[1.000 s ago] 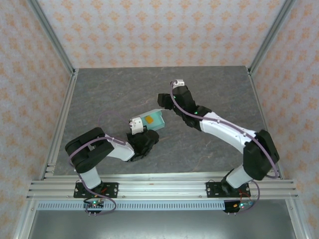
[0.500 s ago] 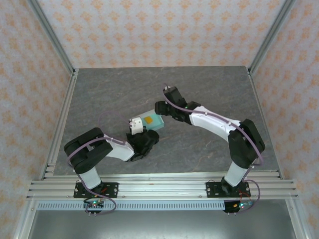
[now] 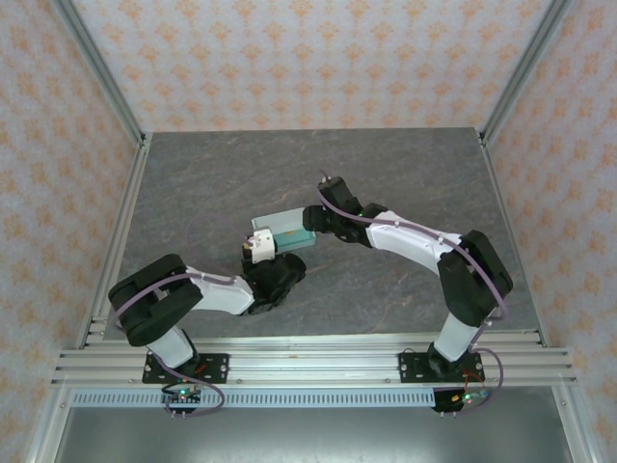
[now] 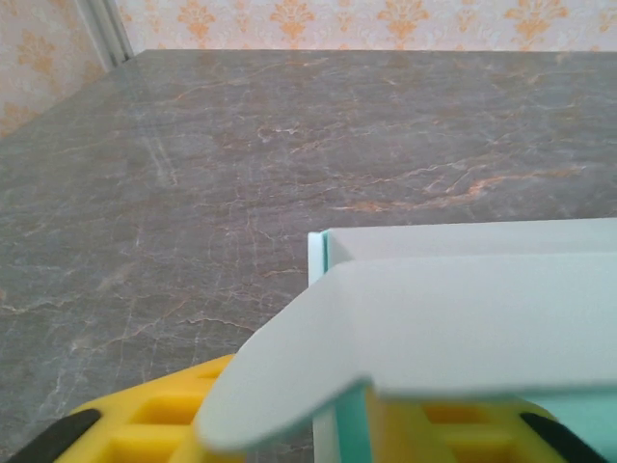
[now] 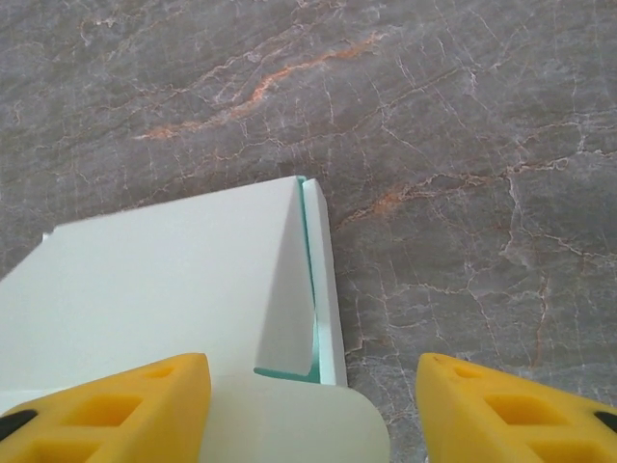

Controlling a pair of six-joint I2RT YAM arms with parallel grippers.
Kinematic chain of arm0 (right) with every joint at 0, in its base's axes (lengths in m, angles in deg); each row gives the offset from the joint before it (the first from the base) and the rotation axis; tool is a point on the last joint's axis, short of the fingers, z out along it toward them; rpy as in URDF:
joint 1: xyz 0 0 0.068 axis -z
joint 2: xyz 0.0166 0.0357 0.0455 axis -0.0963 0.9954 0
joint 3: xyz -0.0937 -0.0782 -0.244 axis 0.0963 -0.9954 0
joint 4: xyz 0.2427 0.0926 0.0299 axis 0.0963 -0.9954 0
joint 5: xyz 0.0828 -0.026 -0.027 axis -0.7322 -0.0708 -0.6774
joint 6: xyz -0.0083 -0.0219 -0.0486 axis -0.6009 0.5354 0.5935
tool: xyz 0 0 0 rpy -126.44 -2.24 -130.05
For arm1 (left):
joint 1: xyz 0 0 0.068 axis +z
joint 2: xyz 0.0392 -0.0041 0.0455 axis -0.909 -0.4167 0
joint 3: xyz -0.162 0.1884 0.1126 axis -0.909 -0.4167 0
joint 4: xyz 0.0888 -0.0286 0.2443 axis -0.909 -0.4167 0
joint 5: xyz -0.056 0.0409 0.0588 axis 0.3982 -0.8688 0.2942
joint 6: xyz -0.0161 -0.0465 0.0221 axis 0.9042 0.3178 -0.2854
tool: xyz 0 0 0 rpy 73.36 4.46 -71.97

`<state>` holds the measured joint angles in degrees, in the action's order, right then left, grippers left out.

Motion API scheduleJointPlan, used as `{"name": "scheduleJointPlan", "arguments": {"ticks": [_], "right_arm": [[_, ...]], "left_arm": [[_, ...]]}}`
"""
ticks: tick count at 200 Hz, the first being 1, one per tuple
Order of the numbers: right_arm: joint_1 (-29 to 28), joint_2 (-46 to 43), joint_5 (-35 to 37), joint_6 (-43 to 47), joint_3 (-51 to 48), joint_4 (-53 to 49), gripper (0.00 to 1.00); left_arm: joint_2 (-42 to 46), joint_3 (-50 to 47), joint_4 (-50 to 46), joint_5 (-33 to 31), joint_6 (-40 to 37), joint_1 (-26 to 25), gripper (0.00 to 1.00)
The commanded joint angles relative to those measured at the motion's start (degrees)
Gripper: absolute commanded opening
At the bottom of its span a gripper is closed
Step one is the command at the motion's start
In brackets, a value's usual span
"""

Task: Fold the paper box

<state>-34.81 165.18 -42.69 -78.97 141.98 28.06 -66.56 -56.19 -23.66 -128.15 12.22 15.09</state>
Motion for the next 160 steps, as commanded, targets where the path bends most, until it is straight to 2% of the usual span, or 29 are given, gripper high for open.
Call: {"name": "scheduleJointPlan", "arguments": {"ticks": [1, 40, 61, 82, 116, 136, 149, 160], "right_arm": [[0.1, 0.2, 0.6, -0.9, -0.5, 0.6, 0.57], [0.1, 0.8, 0.8, -0.7, 0.5, 0.5, 0.57], [0.1, 1.6, 1.1, -0.4, 0.9, 0.1, 0.57], [0.1, 1.8, 1.6, 0.0, 1.0, 0.0, 0.57], [0.1, 2.5, 2.2, 0.8, 1.2, -0.3, 0.57], [0.1, 3.0, 2.8, 1.5, 0.4, 0.4, 0.57], [0.1, 3.2, 3.0, 2.0, -0.4, 1.1, 0.57], [0.1, 3.6, 3.1, 2.3, -0.8, 1.5, 0.57]], "left_arm": [[2.5, -2.4, -1.3, 1.1, 0.9, -0.5, 0.47], [7.6, -5.1, -4.1, 9.5, -1.7, -0.5, 0.58], [13.2, -6.1, -10.3, 14.4, -1.1, -0.5, 0.61], [22.0, -7.6, -18.5, 19.3, -0.1, -0.6, 0.64], [42.3, -8.5, -32.2, 28.0, -1.9, 0.2, 0.73], [48.2, -4.5, -39.5, 36.2, -3.8, 6.3, 0.76], [47.4, -1.1, -41.9, 42.7, -6.1, 12.5, 0.76], [44.8, 1.1, -41.5, 45.6, -7.3, 16.2, 0.76]]}}
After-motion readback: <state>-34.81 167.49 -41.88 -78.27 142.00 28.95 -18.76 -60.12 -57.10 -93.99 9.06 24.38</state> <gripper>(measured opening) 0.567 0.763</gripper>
